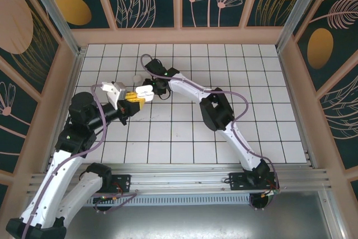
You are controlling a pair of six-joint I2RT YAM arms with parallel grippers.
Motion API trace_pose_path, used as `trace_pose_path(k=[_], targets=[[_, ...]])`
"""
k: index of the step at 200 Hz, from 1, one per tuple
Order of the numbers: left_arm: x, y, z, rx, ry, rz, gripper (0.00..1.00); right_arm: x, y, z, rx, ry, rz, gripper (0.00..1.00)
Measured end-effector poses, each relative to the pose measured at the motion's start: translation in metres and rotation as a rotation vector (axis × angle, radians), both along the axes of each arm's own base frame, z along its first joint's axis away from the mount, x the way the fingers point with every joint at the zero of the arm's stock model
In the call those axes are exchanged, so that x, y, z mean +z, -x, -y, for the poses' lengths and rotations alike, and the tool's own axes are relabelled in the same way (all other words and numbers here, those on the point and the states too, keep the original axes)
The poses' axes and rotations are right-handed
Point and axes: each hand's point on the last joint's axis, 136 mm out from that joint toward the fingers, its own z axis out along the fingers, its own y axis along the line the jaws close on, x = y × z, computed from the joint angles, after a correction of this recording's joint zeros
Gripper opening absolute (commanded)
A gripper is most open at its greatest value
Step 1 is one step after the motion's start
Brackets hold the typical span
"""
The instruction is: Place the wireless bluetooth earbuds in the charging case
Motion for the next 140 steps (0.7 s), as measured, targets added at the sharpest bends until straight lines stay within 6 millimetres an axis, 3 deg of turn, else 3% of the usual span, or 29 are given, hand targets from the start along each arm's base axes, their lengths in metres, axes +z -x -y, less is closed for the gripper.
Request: trace_pose_path(k=[53,99,140], targets=[[-0.006,0.001,0.000,0.000,0.012,-0.025,0.00,0.000,-0.007,0.000,-0.024,0.018,0.036,0.42],[-0.011,0.001,0.000,0.001,0.010,-0.031,0.00,-0.018,0.001,-0.007,-0.014,0.048,0.034,0.42],[-0.014,0.002,0.000,0.001,0.008,-0.035,0.00,-0.018,0.001,-0.012,-0.017,0.051,0.058,0.41]])
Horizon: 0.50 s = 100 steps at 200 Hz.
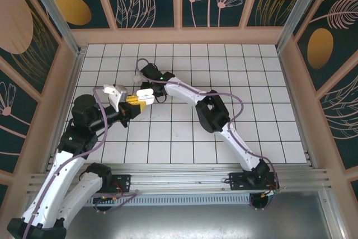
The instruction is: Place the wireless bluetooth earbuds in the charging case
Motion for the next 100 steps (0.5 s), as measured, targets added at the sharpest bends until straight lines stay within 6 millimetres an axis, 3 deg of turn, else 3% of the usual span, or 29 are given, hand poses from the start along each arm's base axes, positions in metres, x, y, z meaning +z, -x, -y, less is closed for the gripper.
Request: trace_pose_path(k=[100], targets=[[-0.0016,0.0012,-0.0009,0.004,0.001,0.000,0.00,-0.0034,-0.0007,0.0033,-0.006,0.025,0.014,0.32]])
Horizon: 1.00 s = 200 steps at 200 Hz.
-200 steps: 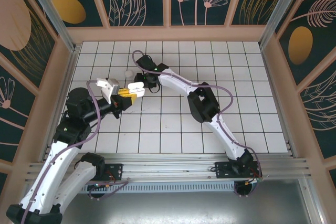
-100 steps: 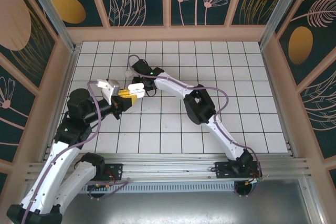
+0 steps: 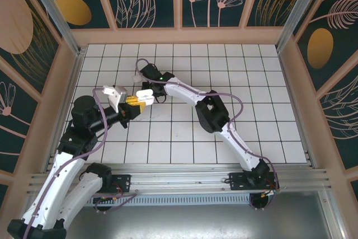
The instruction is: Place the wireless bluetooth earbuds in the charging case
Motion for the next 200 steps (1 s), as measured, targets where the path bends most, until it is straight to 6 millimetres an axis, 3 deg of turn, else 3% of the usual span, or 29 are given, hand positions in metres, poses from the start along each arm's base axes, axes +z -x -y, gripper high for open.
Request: trace_pose_path(k=[49,93,119,175,200], targets=[[-0.006,-0.004,0.001,0.002,-0.002,-0.028,0.00,0.002,0.003,0.006,0.016,0.013,0.026,0.27],[-0.005,-0.010,0.006,-0.014,0.022,-0.029,0.00,0.001,0.019,0.044,0.004,0.085,0.010,0.26],[-0.011,-0.012,0.012,-0.048,0.043,-0.037,0.00,-0.001,0.031,0.087,-0.033,0.129,-0.017,0.26],[-0.023,-0.021,0.025,-0.112,0.093,-0.038,0.00,-0.002,0.052,0.207,-0.193,0.204,-0.068,0.26],[-0.027,-0.024,0.030,-0.145,0.117,-0.017,0.00,0.001,0.064,0.239,-0.250,0.213,-0.069,0.25]])
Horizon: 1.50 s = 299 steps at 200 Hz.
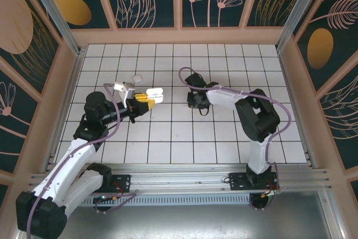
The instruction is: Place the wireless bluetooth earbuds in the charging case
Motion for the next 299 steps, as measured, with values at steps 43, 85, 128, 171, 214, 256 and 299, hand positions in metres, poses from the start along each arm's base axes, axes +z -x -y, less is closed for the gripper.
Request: trace_pose_path(k=[43,85,128,171,214,256,299], targets=[[-0.008,0.000,0.019,-0.059,0.002,0.010,0.00,0.014,0.012,0.015,-0.031,-0.019,0.042,0.25],[-0.018,0.003,0.039,-0.110,-0.008,0.001,0.00,0.034,0.009,0.019,-0.056,-0.040,0.106,0.25],[-0.018,-0.005,0.044,-0.098,-0.001,0.023,0.00,0.088,0.003,0.020,-0.075,-0.043,0.258,0.26],[-0.022,-0.015,0.048,-0.068,0.009,0.010,0.00,0.165,0.010,0.012,-0.059,-0.109,0.464,0.24],[-0.022,-0.028,0.056,-0.024,0.027,-0.030,0.00,0.249,0.029,0.012,-0.035,-0.303,0.718,0.24],[-0.006,-0.038,0.069,-0.005,0.057,-0.036,0.00,0.291,0.044,0.007,0.038,-0.448,0.869,0.24],[0.010,-0.037,0.088,-0.017,0.085,-0.027,0.00,0.309,0.057,-0.017,0.159,-0.539,0.937,0.24]])
